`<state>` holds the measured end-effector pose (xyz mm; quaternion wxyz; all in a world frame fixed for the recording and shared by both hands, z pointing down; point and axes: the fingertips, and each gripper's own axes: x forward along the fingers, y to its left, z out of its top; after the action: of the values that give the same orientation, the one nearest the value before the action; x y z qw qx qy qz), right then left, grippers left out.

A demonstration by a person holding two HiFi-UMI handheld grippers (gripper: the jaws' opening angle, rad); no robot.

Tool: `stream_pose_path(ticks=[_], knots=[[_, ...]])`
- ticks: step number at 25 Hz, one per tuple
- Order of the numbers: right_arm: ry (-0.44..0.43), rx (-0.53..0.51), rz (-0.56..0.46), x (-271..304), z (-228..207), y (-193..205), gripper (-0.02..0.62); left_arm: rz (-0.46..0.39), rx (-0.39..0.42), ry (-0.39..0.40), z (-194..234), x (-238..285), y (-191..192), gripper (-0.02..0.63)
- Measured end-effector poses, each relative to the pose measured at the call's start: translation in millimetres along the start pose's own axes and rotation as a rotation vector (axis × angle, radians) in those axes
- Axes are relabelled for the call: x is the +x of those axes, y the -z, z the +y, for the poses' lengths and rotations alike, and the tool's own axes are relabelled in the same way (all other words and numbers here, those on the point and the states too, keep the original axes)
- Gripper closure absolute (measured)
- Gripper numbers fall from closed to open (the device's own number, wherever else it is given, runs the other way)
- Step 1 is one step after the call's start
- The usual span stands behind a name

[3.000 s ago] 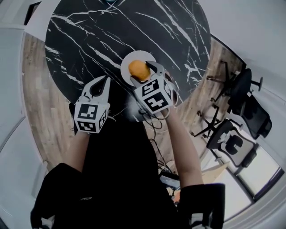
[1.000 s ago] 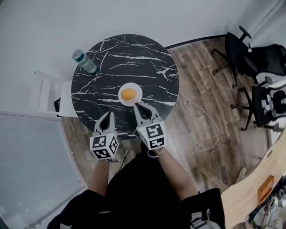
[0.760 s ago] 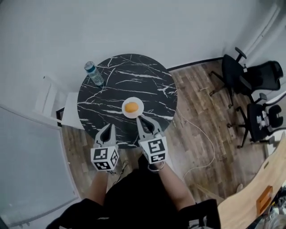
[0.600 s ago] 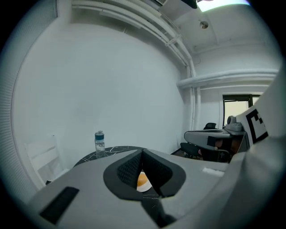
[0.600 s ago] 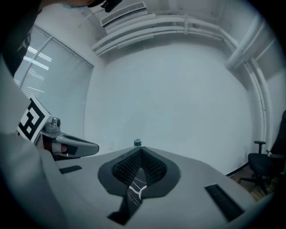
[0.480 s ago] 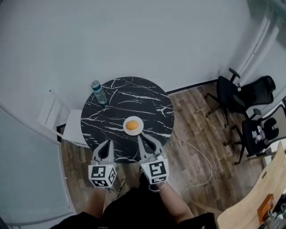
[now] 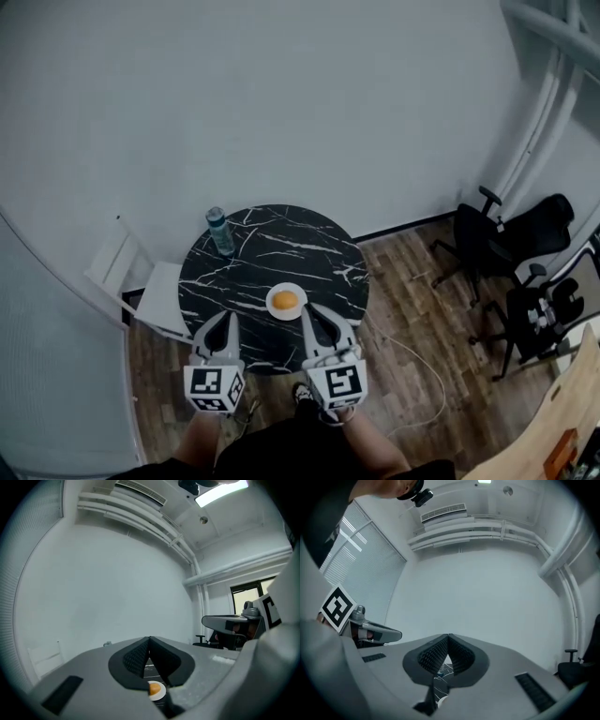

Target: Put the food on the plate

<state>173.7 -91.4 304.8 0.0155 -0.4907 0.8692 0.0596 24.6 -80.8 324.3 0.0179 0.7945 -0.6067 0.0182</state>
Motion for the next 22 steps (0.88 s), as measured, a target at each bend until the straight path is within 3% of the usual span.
stream_pose_path(ticks=[8, 22], knots=[[-0.024, -0.045, -0.027, 15.7, 0.6, -13.1, 0.598, -0.028, -0.008, 0.014, 1.2, 9.9, -12.3, 0.606], [0.01, -0.04, -0.007, 21.7, -18.5, -5.8, 0.598, -0.021, 0.001, 0.043, -3.0, 31.3, -11.6, 0.606]])
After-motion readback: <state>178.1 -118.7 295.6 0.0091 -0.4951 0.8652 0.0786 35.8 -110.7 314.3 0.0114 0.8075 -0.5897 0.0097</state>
